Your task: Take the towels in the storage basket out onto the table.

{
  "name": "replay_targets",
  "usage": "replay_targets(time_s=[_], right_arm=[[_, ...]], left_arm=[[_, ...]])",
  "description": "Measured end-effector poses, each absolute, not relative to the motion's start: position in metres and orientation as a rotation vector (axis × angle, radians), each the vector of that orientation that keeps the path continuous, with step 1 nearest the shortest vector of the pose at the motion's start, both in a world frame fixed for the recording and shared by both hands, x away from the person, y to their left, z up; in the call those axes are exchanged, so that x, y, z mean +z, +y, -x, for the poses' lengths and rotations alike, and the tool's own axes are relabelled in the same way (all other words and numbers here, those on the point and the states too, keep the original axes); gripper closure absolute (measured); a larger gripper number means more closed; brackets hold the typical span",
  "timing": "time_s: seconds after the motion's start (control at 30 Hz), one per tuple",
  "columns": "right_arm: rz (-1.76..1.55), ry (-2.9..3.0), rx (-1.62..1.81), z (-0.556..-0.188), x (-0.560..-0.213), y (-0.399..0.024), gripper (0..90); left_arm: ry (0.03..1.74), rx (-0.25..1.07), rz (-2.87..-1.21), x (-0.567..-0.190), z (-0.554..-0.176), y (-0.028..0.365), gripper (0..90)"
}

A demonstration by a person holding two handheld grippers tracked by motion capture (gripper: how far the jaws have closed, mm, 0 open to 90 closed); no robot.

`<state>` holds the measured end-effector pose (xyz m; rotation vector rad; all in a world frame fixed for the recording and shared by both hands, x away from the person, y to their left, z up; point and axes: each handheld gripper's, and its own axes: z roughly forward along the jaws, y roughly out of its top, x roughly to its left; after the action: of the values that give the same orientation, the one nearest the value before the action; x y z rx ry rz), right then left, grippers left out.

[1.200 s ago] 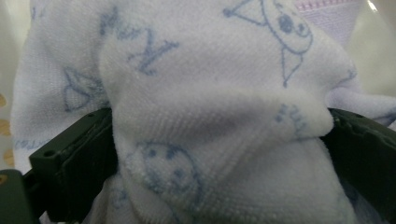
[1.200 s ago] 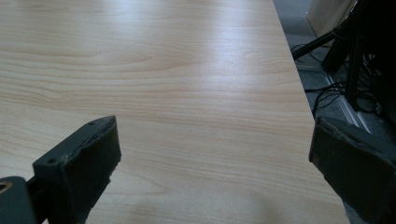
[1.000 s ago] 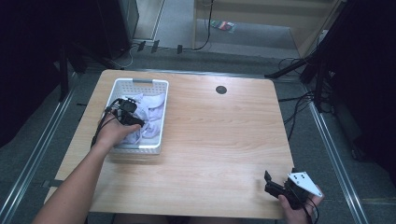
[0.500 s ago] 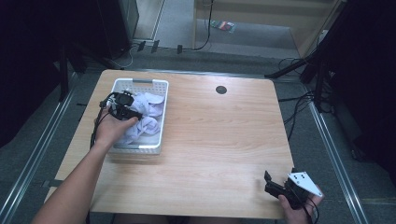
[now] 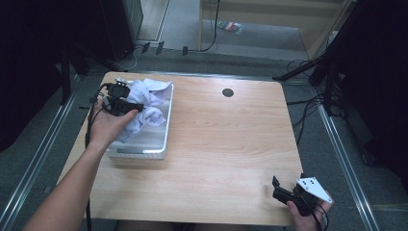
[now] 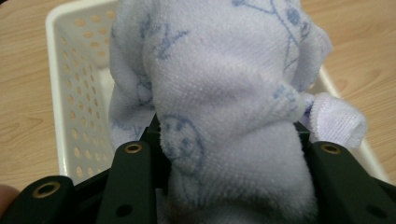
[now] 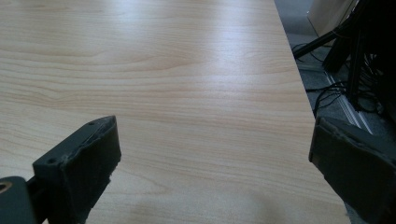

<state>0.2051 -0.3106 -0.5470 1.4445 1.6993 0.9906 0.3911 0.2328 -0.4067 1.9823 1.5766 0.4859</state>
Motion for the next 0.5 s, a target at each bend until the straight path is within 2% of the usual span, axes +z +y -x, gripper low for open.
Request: replay_targets(time_s=[0.23, 0.5], right_arm=[[-1.445, 1.699, 0.989, -0.205, -0.547, -0.311, 2.2], [-1.444, 1.697, 0.99, -0.205, -0.547, -0.31, 2.2]], left_arm=[[1.538, 0.478, -1.95, -0.385, -0.383, 0.224, 53.2], [1.445, 0.482, -1.968, -0.369, -0.376, 0.196, 52.9]])
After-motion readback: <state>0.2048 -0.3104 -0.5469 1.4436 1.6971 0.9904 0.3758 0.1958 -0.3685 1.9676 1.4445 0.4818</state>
